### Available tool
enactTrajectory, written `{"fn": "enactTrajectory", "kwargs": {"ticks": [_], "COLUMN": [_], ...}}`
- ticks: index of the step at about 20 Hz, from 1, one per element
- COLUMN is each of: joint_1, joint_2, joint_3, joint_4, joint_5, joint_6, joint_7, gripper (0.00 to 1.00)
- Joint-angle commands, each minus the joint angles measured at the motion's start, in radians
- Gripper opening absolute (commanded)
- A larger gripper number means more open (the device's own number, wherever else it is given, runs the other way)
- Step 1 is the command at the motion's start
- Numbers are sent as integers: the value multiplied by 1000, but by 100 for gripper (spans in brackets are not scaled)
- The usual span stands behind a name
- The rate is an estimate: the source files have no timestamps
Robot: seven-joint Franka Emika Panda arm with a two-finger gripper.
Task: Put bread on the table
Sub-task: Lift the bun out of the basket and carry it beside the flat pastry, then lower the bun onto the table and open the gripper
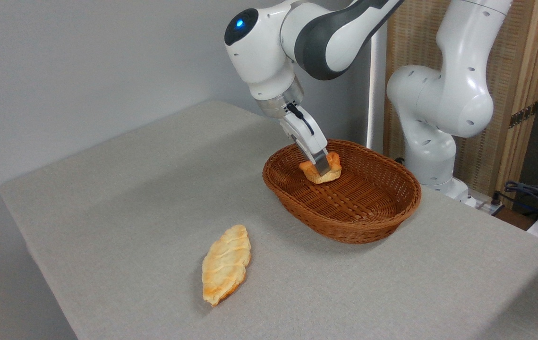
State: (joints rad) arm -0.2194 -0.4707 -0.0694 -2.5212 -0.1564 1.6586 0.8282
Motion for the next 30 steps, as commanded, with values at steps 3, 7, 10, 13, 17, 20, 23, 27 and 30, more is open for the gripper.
{"fn": "enactTrajectory", "kwargs": {"ticks": [3, 7, 10, 13, 17, 20, 23, 27, 30], "joint_1": [-12, -11, -9, -9, -11, -11, -11, -9, -11], "joint_2": [11, 35, 81, 228, 346, 409, 432, 451, 452], "joint_3": [11, 25, 34, 75, 53, 7, -18, -35, -35], "joint_4": [27, 218, 369, 560, 561, 556, 556, 545, 545], "joint_5": [63, 92, 156, 147, 143, 144, 144, 149, 152], "joint_6": [0, -115, -134, -36, 212, 259, 277, 293, 293], "joint_7": [28, 57, 78, 71, 62, 63, 62, 65, 72], "gripper": [18, 17, 18, 22, 39, 55, 66, 100, 100]}}
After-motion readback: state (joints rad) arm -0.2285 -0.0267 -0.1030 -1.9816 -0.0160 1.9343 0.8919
